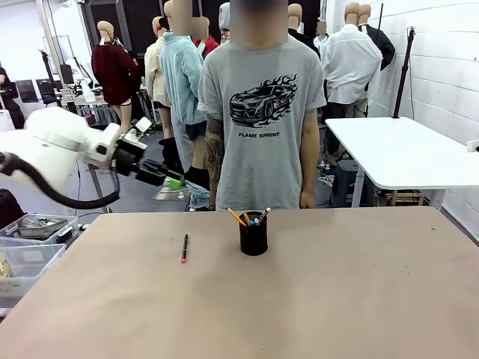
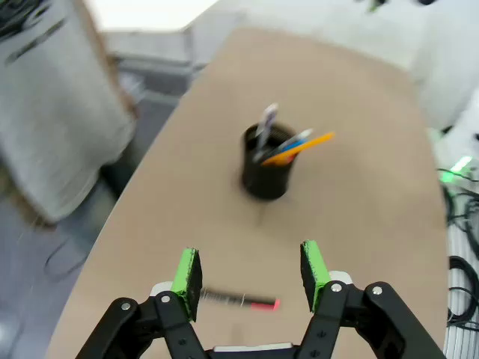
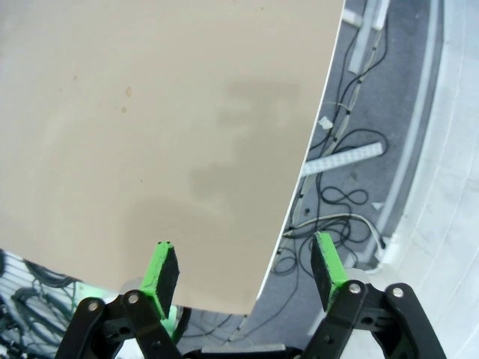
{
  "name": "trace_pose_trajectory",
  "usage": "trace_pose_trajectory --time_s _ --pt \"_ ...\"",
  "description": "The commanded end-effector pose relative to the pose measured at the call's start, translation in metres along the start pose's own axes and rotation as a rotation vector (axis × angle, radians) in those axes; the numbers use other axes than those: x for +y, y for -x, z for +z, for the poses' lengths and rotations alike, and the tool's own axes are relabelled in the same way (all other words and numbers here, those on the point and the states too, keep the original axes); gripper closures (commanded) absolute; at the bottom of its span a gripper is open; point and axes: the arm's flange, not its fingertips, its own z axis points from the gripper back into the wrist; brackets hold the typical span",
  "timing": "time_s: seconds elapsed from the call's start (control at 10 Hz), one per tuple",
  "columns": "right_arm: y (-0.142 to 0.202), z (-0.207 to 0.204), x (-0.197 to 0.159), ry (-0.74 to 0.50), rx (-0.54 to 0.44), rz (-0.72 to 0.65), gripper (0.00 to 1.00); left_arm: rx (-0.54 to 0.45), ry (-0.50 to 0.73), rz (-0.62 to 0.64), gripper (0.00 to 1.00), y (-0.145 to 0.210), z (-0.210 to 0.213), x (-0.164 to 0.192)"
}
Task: Place the pens into the pen holder.
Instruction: Pick up a writing instrument from the table and place it into the Pen holder.
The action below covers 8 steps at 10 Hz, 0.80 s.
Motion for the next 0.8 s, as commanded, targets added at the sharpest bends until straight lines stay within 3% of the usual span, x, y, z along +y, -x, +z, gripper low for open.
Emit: trace_pose_trajectory --time_s 0.0,0.2,0.4,0.7 --pt "0.001 -0.002 0.000 0.033 0.007 0.006 0.11 0.170 -0.165 0.209 0.30 0.002 -0.012 -0.015" --pt "0.001 -0.002 0.000 0.033 0.007 0.006 0.11 0.303 -0.281 0.332 0.30 0.009 -0.013 -0.020" --pt "0.001 -0.002 0.000 0.033 0.007 0.006 0.11 0.507 -0.404 0.471 0.30 0.017 -0.025 -0.017" --pt "0.001 -0.002 0.000 0.033 0.007 0.006 0.11 0.635 -0.560 0.590 0.30 0.030 -0.062 0.000"
